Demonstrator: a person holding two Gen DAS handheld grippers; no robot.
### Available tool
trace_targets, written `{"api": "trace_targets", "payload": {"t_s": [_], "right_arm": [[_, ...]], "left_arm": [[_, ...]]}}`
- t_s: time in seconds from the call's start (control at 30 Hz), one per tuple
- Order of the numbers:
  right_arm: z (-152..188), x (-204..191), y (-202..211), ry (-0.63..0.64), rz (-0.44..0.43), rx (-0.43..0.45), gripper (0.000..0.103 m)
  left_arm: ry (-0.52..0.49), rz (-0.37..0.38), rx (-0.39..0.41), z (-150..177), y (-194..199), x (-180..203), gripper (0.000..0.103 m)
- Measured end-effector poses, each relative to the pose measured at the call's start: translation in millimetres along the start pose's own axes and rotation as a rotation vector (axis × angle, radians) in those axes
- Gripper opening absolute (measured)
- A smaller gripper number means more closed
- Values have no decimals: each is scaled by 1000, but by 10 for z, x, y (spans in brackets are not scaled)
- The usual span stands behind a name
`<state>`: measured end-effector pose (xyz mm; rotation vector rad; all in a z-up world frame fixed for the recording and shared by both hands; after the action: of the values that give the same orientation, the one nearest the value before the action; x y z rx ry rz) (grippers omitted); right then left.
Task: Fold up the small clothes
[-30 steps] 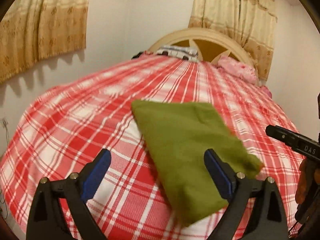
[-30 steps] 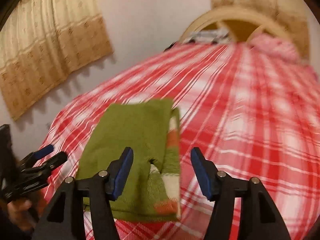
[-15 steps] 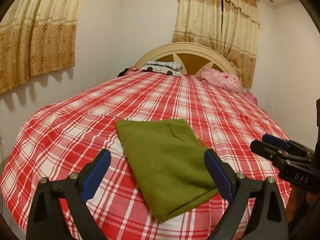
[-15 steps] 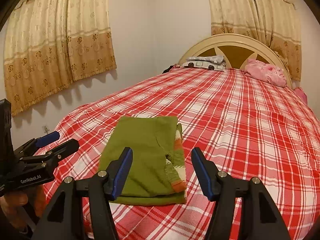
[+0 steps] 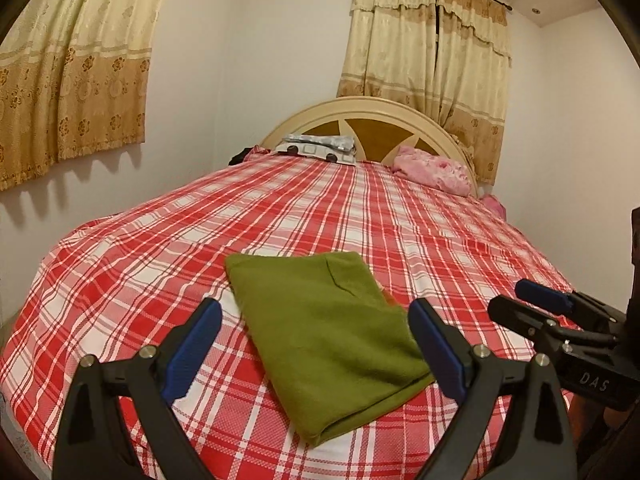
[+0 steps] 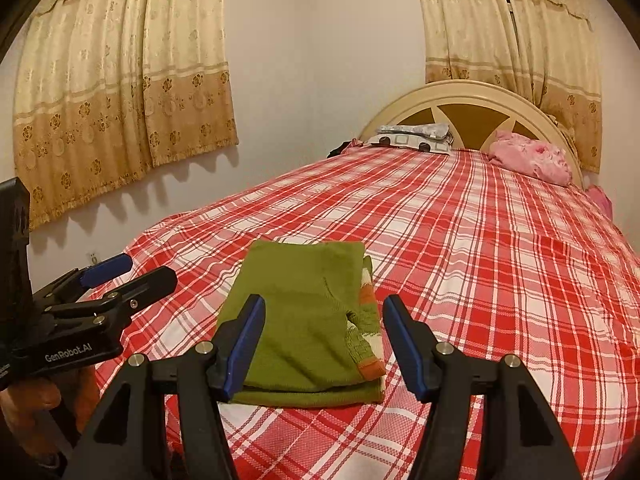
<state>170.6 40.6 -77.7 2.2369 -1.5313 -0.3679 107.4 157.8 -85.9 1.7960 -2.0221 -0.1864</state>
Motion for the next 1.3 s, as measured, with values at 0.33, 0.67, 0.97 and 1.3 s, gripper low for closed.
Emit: {"api": "trace_targets", "payload": {"t_s": [0.33, 0.67, 0.97, 1.3], "right_arm": [[10, -9, 97, -8, -8, 16, 62], [4, 3, 120, -10, -10, 20, 63], [-18, -12, 168, -15, -7, 28, 63], [-52, -46, 234, -15, -10, 46, 63]], "left_arm": [[-14, 3, 14, -24, 63, 66, 99], [-19, -2, 16, -38, 79, 74, 101], [-39, -13, 17, -78, 114, 106, 103], [-37, -37, 58, -157, 191, 36, 103]]}}
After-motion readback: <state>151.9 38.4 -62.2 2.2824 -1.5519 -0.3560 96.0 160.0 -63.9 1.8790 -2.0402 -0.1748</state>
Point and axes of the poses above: each gripper's, at about its wrist camera, not at the fingertips, and y roughly against the way its jaws point, x to its right, z to its underside, the point moved 3 cm from there along -y, roughly the way its jaws point, and after that the axes turned 11 degrees about z, right-handed, at the moved point
